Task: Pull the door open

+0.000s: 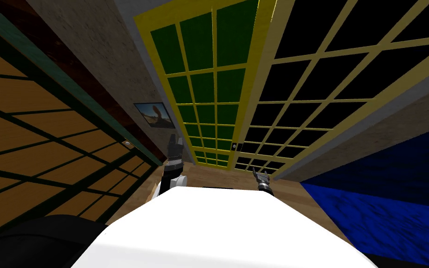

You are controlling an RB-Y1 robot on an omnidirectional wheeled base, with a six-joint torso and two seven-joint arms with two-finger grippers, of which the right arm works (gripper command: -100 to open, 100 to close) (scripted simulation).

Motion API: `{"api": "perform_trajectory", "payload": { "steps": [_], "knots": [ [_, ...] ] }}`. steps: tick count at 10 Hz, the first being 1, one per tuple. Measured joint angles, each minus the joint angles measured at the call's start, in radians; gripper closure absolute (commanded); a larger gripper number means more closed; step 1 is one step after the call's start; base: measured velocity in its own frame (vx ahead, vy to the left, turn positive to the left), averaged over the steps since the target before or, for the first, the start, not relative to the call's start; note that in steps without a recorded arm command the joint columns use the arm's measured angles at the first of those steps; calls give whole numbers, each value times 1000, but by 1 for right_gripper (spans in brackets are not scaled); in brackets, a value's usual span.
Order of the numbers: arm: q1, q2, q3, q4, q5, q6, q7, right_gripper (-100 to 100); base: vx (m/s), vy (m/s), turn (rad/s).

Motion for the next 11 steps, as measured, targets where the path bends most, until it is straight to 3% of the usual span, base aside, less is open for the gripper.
{"api": "perform_trajectory", "payload": {
  "steps": [1, 2, 3, 5, 7, 10, 11],
  "knots": [
    [-23, -5, -1, 27, -3, -11, 8, -100, 200, -29, 160],
    [-25, 11, 9, -1, 1, -10, 3, -100, 186, -40, 80],
    [-44, 13, 11, 8, 0, -12, 6, -100, 174, -36, 129],
    [-98, 1, 10, 68, -6, -41, 23, -100, 154, -12, 76],
    [-95, 23, 21, 28, 1, -22, 16, -100, 78, -5, 39],
    [-136, 39, 33, 24, 3, -25, 23, -100, 147, -19, 82],
    [-136, 46, 38, 11, 5, -23, 20, -100, 48, -4, 3]
  ]
}}
